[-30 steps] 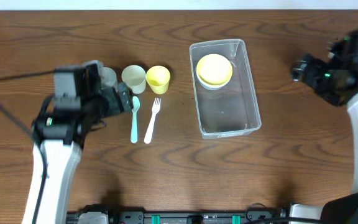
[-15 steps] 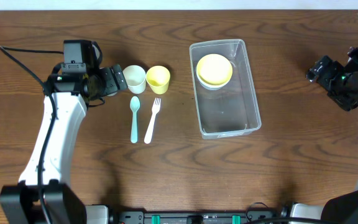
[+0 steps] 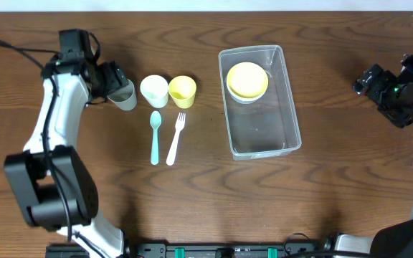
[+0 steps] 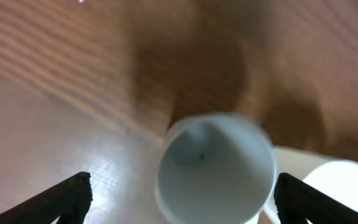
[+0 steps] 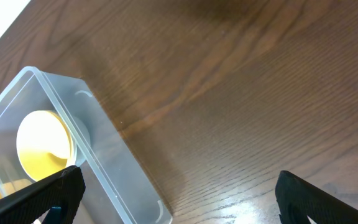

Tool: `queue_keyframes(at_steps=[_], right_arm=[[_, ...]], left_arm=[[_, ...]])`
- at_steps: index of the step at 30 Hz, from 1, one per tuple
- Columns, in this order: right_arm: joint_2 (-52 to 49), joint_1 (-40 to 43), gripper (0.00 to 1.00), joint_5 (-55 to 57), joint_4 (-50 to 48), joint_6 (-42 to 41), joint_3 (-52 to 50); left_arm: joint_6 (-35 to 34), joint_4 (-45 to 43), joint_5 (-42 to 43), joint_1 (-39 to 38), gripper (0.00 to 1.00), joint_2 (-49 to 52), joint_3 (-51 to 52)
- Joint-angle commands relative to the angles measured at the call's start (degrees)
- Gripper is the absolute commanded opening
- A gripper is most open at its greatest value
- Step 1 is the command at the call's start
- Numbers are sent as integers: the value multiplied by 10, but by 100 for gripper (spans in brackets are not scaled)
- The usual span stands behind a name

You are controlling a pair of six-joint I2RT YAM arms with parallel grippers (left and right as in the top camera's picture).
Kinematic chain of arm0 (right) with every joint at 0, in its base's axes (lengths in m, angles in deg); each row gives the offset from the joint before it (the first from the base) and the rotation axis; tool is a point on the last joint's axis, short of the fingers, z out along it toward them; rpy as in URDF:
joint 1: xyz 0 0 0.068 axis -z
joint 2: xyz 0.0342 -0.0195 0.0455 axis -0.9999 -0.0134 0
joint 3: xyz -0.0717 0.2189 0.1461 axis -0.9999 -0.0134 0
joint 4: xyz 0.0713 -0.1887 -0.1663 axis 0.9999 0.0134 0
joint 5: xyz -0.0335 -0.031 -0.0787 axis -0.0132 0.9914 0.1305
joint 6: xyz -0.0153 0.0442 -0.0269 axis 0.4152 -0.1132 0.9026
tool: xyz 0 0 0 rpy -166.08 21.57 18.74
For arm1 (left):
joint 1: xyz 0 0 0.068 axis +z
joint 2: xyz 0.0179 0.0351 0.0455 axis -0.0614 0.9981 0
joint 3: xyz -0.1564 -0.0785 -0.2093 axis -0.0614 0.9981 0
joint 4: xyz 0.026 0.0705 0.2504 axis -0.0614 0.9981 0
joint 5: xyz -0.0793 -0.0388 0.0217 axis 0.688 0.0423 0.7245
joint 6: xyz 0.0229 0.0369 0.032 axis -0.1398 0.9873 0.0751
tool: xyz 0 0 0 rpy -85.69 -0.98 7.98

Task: Pack container
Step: 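Reach the left gripper to the grey cup and grasp it, then carry the grey cup into the container and release it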

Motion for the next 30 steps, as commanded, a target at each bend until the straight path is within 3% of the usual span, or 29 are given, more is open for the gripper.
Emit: queue_keyframes(at_steps=[1,6,9,13,15,23,30], right_arm=[[-3,3,99,-2,0,-7,0],[-3,3,99,-2,0,-7,0],[-3,3,99,-2,0,-7,0],[-3,3,99,-2,0,-7,0],[-3,3,99,-2,0,-7,0],[-3,3,99,-2,0,-7,0],[-3,3,99,-2,0,-7,0]], left_arm=[[-3,5,-7,-1,91,43,-15],[-10,3,-7,9,67,97,-15],[-17,-2,-7,13,65,99,-15],[-16,15,-7,18,18,96,-31],[-9,48,-7,20,7,83,-62],[30,215,30,-21,6,-35,-268],[40,243,30,-226,6,-86,-295]])
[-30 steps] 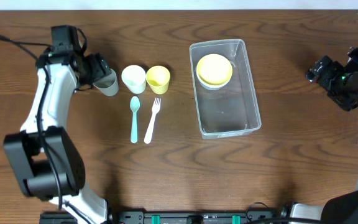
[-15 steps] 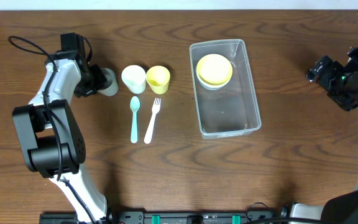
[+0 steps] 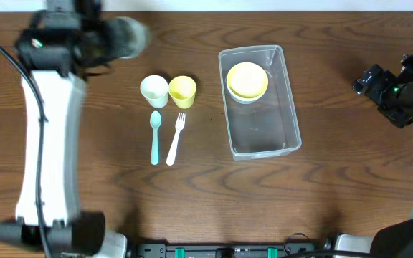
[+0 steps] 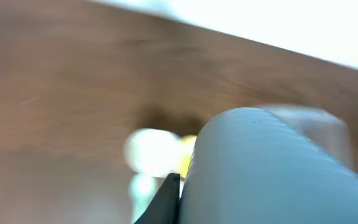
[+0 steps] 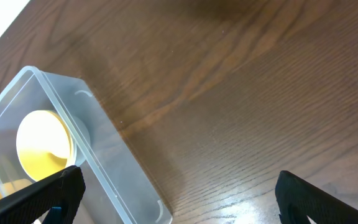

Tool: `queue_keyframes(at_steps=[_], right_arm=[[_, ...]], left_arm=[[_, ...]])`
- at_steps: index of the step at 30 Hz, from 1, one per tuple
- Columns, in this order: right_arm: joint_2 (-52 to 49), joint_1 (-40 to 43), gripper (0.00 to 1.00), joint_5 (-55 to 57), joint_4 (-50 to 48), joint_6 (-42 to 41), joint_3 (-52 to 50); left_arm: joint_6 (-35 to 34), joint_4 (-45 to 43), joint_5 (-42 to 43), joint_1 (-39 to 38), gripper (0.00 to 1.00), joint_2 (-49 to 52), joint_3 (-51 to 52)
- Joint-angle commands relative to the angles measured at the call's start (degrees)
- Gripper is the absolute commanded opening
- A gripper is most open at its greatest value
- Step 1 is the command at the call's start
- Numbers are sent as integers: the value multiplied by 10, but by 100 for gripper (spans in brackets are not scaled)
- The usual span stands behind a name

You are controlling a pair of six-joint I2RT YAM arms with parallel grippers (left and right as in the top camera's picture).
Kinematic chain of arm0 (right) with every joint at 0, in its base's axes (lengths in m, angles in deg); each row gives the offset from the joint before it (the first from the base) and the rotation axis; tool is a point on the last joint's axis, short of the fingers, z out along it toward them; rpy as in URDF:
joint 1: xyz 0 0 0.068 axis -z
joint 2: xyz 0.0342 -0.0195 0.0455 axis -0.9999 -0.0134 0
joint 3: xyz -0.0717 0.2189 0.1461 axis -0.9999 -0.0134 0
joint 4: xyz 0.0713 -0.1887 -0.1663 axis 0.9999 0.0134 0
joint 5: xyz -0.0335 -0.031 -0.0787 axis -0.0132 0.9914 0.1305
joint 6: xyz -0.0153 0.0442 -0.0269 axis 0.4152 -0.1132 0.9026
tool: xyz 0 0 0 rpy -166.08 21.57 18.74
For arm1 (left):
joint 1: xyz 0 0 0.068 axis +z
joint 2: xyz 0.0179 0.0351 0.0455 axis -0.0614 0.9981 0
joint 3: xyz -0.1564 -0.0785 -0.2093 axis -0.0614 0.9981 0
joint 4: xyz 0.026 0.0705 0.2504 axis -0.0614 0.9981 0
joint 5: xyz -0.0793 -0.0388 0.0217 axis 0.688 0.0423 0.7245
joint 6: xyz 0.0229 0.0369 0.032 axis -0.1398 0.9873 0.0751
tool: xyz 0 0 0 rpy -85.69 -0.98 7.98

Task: Pack container
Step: 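Carry the grey cup into the container and release it, then grasp the white cup with the left gripper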

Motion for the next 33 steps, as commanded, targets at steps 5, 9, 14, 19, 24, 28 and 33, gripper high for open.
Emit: queue_keyframes(at_steps=[5,9,14,19,24,28,33], right_arm=[[-2,3,99,-2,0,-7,0],[-2,3,99,-2,0,-7,0],[-2,3,99,-2,0,-7,0],[-2,3,99,-2,0,-7,0],[-2,3,99,-2,0,-7,0],[-2,3,99,-2,0,-7,0],[-2,3,99,-2,0,-7,0]], left_arm=[[16,-23,-5,-216,6,79,10],[15,-43,-25,-267,6,153,10],[12,-76,-24,-294,6,255,10],[-2,-72,-13,-299,6,334,10],[-5,-72,-14,-299,6,363,10],[-5,-76,-14,-299,17,360,10],[-7,-64,-14,-299,51,338,-1]])
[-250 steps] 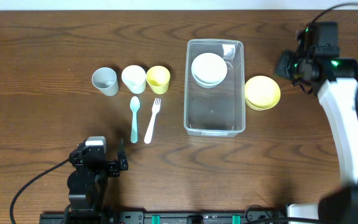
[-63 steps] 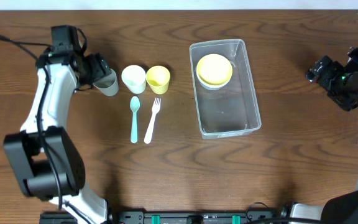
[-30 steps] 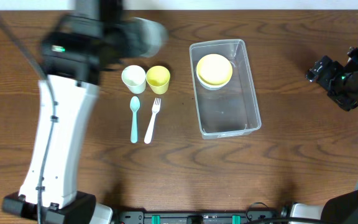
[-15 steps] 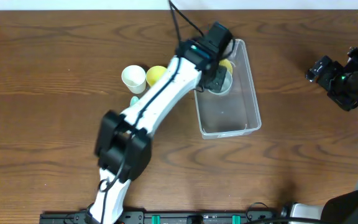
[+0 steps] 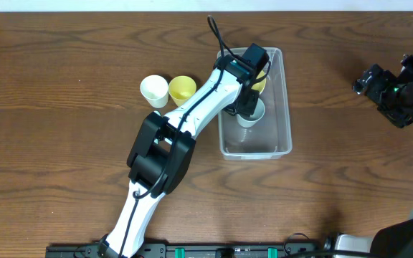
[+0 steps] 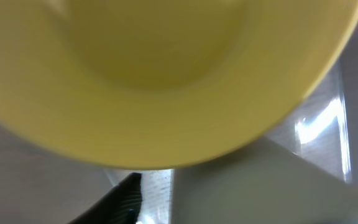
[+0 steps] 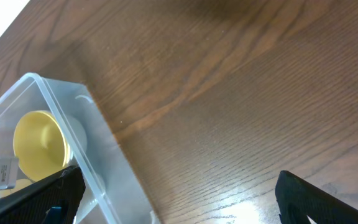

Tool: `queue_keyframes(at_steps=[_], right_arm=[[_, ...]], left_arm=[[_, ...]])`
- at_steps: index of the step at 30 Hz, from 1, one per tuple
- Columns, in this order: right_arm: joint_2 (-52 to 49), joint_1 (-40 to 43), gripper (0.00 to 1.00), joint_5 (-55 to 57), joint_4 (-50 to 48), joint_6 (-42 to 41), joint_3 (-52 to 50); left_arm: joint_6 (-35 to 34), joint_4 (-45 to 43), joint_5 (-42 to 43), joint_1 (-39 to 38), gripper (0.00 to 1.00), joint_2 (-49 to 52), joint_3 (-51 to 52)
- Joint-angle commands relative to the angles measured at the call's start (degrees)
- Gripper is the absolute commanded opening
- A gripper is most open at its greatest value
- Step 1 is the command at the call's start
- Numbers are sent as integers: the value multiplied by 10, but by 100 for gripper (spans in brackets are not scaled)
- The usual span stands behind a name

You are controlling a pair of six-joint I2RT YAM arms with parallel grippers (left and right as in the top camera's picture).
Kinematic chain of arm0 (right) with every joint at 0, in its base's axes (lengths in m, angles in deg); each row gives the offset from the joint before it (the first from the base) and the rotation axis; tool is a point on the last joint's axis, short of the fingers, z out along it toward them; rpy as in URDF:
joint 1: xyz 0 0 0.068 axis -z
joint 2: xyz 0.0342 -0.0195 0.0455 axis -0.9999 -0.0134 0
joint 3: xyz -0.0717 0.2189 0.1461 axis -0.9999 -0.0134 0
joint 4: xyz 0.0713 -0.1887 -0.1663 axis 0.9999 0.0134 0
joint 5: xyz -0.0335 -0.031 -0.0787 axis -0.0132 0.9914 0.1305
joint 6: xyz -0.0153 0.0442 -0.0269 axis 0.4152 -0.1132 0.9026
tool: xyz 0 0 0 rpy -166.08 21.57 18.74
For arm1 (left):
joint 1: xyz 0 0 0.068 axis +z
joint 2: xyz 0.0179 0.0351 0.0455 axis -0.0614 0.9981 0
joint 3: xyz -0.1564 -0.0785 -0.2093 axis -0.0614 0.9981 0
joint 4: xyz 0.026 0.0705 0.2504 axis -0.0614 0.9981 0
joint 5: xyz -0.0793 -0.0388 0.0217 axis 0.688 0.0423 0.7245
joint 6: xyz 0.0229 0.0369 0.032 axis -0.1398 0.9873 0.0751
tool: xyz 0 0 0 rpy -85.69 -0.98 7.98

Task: Pack container
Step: 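Grasp the white cup with the left gripper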

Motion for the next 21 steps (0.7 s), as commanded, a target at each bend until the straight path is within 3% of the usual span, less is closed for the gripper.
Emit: queue_keyframes(at_steps=[1,10,13,17,21], right_arm=[[-2,3,99,-2,0,-7,0],[-2,3,99,-2,0,-7,0],[-2,3,99,-2,0,-7,0],[-2,3,99,-2,0,-7,0],[-2,3,99,-2,0,-7,0]], left_arm=[[-4,18,-2,1,53,-41,-15],[-25,61,-8,3,70,-192,-17],[-25,87,-89,16,75,-248,-17],[-24,138,-210,70,79,-273,-17],[-5,143,-185,162,81,-246,5]])
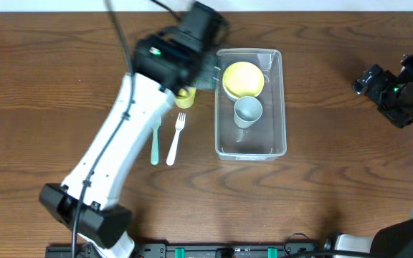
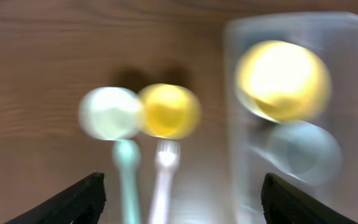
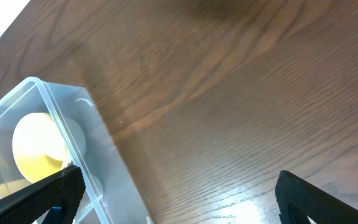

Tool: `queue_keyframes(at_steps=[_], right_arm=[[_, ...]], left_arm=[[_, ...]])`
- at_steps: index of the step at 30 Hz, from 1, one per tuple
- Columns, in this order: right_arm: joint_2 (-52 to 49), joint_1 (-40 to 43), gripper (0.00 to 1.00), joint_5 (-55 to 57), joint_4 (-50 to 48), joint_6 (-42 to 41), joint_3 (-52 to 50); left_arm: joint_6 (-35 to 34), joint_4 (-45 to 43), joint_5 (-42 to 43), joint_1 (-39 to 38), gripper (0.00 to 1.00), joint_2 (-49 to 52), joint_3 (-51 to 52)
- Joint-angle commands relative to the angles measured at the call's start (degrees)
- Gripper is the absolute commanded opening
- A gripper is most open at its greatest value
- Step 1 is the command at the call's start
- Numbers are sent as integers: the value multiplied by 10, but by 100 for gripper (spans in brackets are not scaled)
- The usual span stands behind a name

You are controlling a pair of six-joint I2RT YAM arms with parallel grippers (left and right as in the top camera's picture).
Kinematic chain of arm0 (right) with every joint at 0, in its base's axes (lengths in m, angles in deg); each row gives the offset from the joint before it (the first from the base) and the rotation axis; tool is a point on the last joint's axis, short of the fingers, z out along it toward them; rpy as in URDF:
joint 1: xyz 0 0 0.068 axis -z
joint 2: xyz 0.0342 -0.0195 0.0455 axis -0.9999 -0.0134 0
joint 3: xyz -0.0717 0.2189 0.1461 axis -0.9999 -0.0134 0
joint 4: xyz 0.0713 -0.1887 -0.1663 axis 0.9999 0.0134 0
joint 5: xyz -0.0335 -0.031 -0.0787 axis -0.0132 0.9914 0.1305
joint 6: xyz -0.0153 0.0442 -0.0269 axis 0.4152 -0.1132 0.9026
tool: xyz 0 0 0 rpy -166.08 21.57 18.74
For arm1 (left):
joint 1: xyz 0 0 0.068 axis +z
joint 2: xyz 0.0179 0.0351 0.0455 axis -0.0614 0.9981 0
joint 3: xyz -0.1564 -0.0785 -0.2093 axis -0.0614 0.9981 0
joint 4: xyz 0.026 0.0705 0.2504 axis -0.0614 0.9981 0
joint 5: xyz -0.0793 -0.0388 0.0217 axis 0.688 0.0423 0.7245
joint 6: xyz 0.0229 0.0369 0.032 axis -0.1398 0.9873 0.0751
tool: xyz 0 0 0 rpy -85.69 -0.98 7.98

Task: Pack container
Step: 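Grasp the white cup with the left gripper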

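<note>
The clear container [image 1: 274, 107] holds a yellow bowl [image 1: 244, 79] and, in front of it, a grey cup [image 1: 248, 111] standing mouth up. Left of it stand a white cup [image 2: 110, 112] and a yellow cup [image 2: 168, 111], with a teal spoon [image 1: 155, 147] and a white fork [image 1: 174, 140] in front of them. My left gripper [image 2: 180, 202] hangs open and empty high above the cups and cutlery, its view blurred. In the overhead view the left arm hides the white cup. My right gripper [image 3: 185, 202] is open and empty at the far right, away from the container [image 3: 73, 124].
Bare brown wood lies all round the container and between it and the right arm [image 1: 396, 89]. The raised left arm [image 1: 120, 136] runs from the table's front left edge up over the cups.
My left gripper was down inside the container with the grey cup beside the yellow bowl. Now it is open, raised and left of the container, and the cup stands in the container by itself.
My left gripper was at the grey cup, left of the white cup. Then it held the cup raised over the back left of the table, then down in the container. Now the cup stays there and the gripper is free. The right arm never moved.
</note>
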Motion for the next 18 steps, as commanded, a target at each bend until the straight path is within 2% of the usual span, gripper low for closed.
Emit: queue_keyframes(at_steps=[1,5,9,11,13,16,17,18], right_arm=[[-2,3,99,-2,0,-6,0],[-2,3,99,-2,0,-6,0],[-2,3,99,-2,0,-6,0],[-2,3,99,-2,0,-6,0],[-2,3,99,-2,0,-6,0],[-2,3,99,-2,0,-6,0],[-2,3,99,-2,0,-6,0],[-2,3,99,-2,0,-6,0]], left_arm=[[12,1,-17,75,81,54,30],[12,-5,68,156,81,128,42],[26,-19,136,200,80,194,42],[29,-26,151,211,79,221,42],[29,-30,151,216,74,240,42],[33,-41,151,217,57,254,42],[33,-45,151,217,45,254,42],[34,-47,151,217,21,254,42]])
